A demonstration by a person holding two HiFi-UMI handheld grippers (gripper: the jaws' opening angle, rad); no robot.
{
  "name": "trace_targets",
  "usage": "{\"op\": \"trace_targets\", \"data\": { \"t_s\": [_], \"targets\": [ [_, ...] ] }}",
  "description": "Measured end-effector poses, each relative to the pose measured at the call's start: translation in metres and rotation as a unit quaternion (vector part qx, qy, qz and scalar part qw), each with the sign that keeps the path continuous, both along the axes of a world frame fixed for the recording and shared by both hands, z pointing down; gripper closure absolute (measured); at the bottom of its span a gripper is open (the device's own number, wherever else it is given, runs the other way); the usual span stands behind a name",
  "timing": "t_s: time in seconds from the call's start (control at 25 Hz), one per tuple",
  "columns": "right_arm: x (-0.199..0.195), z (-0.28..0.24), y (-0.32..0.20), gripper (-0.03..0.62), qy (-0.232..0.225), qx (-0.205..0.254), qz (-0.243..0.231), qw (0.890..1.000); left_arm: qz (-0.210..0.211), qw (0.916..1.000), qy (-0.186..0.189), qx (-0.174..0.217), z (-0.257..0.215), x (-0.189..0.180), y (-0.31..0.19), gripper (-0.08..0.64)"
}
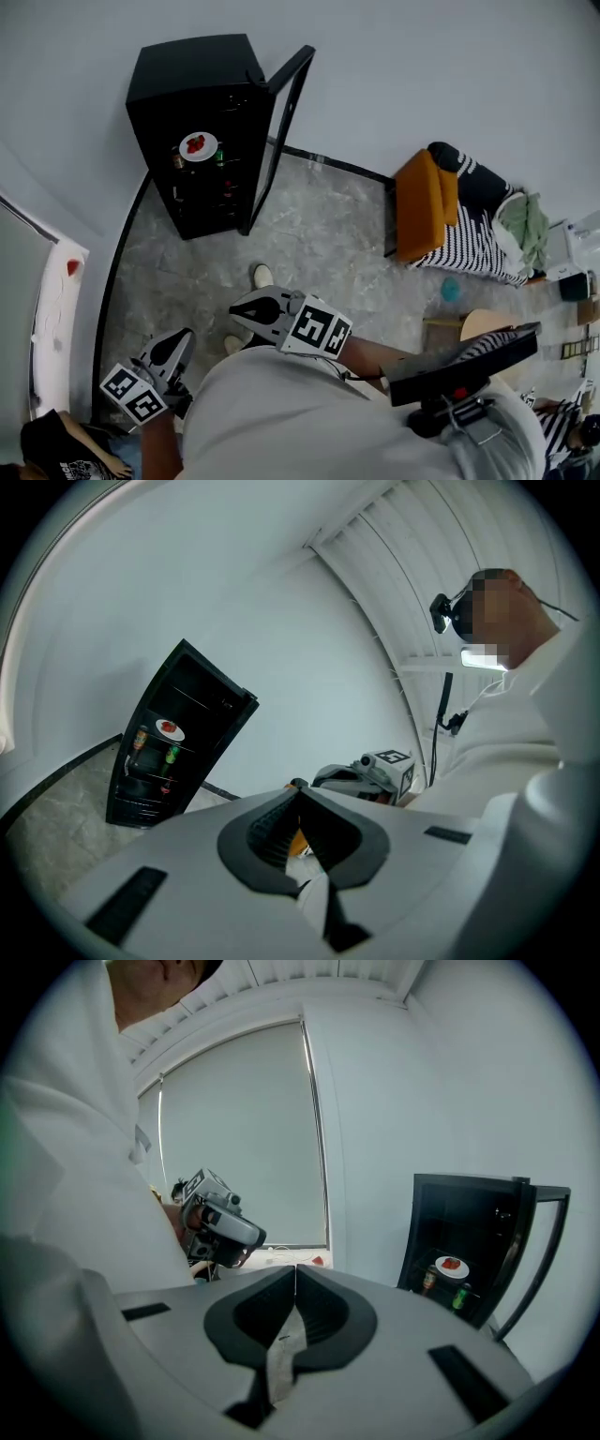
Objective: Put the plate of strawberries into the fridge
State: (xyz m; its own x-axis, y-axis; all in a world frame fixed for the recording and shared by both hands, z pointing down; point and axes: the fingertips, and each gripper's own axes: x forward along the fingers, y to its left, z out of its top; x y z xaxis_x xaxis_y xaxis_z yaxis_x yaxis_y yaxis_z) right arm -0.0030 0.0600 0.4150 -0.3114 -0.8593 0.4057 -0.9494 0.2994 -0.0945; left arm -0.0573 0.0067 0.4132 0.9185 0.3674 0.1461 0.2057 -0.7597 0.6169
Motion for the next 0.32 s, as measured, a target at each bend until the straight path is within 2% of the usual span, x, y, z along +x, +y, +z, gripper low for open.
{"op": "trace_targets", "data": {
  "t_s": [0.32],
  "targets": [
    [-0.0038, -0.0001, 0.0081, 0.575, -0.002, -0.001, -0.002, 1.000, 0.006, 1.0000, 0.001, 0.000, -0.0014, 0.0052, 0.0071, 0.548]
  ]
}}
